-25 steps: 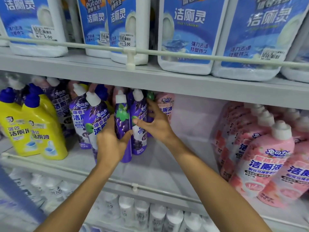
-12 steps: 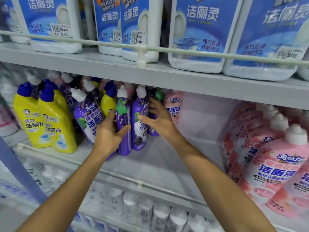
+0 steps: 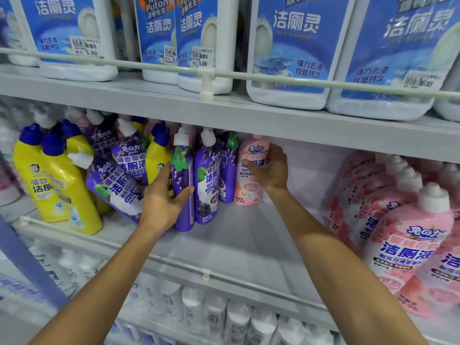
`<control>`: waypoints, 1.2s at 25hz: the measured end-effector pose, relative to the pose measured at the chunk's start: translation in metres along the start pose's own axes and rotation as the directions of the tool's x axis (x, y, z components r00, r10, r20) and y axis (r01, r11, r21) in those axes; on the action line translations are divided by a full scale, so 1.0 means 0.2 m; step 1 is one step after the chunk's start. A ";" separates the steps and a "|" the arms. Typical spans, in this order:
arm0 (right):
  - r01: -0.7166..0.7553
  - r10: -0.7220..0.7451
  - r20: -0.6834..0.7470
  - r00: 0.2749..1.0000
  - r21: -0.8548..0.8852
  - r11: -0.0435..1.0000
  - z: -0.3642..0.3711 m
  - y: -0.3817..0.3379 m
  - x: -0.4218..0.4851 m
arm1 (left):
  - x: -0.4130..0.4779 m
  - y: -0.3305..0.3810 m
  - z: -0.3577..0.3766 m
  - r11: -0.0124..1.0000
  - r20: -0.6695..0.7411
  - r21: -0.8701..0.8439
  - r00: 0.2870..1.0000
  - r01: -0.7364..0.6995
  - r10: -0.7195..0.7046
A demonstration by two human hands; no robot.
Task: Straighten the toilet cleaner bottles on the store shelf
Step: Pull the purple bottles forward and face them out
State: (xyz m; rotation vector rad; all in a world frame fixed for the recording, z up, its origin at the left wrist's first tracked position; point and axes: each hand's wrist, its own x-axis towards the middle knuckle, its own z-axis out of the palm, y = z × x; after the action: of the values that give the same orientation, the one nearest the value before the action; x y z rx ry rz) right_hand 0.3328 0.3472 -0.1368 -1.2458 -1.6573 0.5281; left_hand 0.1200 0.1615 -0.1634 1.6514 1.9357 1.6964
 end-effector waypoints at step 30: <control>-0.156 0.137 -0.267 0.954 -0.053 0.986 -0.44 0.14 -0.12 | 0.01 0.01 0.02 0.995 0.057 -0.091 0.998 0.028 -0.023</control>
State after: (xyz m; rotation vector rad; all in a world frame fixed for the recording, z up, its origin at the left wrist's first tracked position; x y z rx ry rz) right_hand 0.4241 0.3187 -0.1312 -1.4348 -1.3787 0.3745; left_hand 0.1234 0.1650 -0.1618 1.6172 1.8179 1.6842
